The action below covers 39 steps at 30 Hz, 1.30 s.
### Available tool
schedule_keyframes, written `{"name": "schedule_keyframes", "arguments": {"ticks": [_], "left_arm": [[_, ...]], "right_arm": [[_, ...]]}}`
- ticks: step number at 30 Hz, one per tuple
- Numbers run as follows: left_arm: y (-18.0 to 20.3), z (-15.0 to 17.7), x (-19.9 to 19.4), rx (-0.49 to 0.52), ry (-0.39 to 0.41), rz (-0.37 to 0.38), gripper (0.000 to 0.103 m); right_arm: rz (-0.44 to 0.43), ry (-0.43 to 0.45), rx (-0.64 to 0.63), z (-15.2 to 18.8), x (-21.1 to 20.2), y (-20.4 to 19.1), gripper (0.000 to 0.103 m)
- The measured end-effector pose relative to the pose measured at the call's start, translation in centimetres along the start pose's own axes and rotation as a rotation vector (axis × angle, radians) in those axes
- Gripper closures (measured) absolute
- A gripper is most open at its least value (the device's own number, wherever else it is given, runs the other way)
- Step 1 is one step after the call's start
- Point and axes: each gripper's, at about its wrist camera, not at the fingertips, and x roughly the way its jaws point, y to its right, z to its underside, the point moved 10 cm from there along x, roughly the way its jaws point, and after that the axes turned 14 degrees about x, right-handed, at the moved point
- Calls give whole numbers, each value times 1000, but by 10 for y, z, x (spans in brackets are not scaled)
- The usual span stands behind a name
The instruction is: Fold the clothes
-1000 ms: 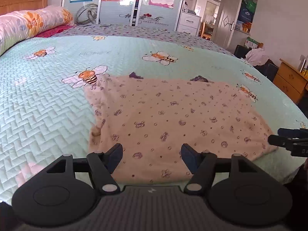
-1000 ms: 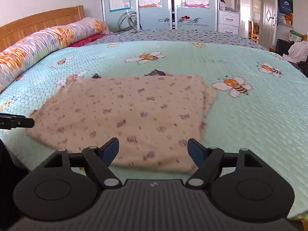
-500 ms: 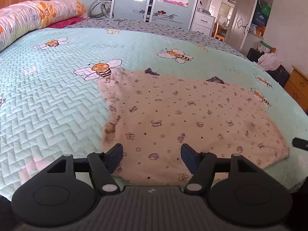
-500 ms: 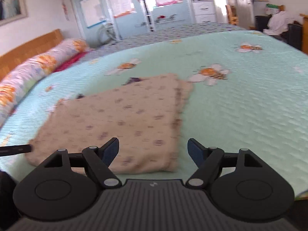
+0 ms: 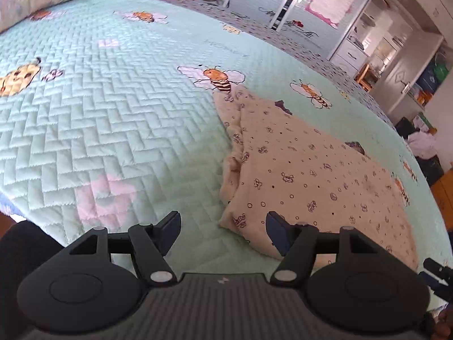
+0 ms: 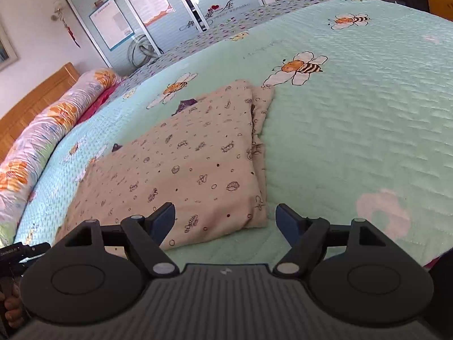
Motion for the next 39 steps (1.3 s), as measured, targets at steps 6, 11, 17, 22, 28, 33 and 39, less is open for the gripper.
{"name": "schedule_keyframes", "arguments": {"ticks": [6,11,17,22,28,33,39], "left_arm": [[0,6,4,-136,-11,59,31],[3,2,16,-305,-27,170,28],[14,0,17,-349,-52,187,28],[33,-8,6,-159,-71,42,28],[52,-30,-3,30,-43,-95,28],[68,-41,1,113,-44,-118,28],[85,-46,2,148,-40,-99,28]], "right_arm": [[-75,-31,-116,10,4,-49,25],[-108,-39,-174,13,6,-79,25],[-108,-40,-230,20,6,-92,25],[-107,-40,-279,26,6,-103,25],[-101,-50,-325,34,15,-124,25],[-112,-62,-348,40,18,-136,25],[-97,-63,-320,41,16,-129,25]]}}
